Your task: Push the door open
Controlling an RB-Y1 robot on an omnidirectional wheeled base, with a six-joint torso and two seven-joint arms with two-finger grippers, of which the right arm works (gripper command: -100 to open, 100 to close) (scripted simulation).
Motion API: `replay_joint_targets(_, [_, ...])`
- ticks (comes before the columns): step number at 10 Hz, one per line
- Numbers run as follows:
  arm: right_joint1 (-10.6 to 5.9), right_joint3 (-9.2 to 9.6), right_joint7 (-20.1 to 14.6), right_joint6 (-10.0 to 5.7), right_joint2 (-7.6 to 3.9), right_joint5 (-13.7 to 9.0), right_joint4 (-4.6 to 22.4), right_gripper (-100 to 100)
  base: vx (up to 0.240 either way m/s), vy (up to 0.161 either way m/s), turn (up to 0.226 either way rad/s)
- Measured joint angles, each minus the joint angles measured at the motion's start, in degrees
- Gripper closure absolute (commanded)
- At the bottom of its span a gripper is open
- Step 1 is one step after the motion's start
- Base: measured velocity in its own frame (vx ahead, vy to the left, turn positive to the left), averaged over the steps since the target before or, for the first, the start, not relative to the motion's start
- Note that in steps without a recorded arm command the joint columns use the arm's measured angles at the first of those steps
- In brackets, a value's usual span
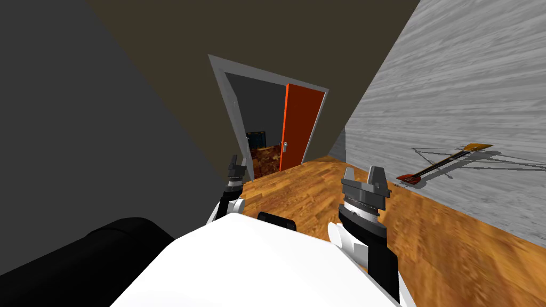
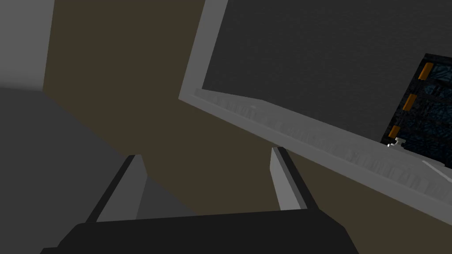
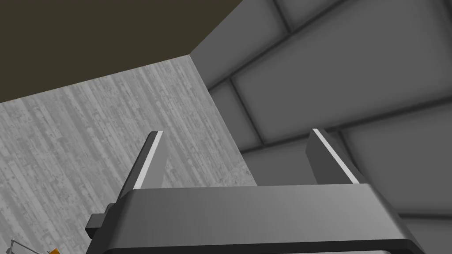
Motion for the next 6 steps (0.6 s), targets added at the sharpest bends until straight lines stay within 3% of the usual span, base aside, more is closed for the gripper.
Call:
replay_joint_targets(3, [-1.82, 2.54, -0.63, 0.21, -1.19, 0.04, 3.03, -100, 0.187, -0.024, -0.051])
replay_joint_targets(6, [-4.39, 4.75, -1.26, 1.59, -2.15, -0.04, 5.62, -100, 0.15, -0.03, -0.047])
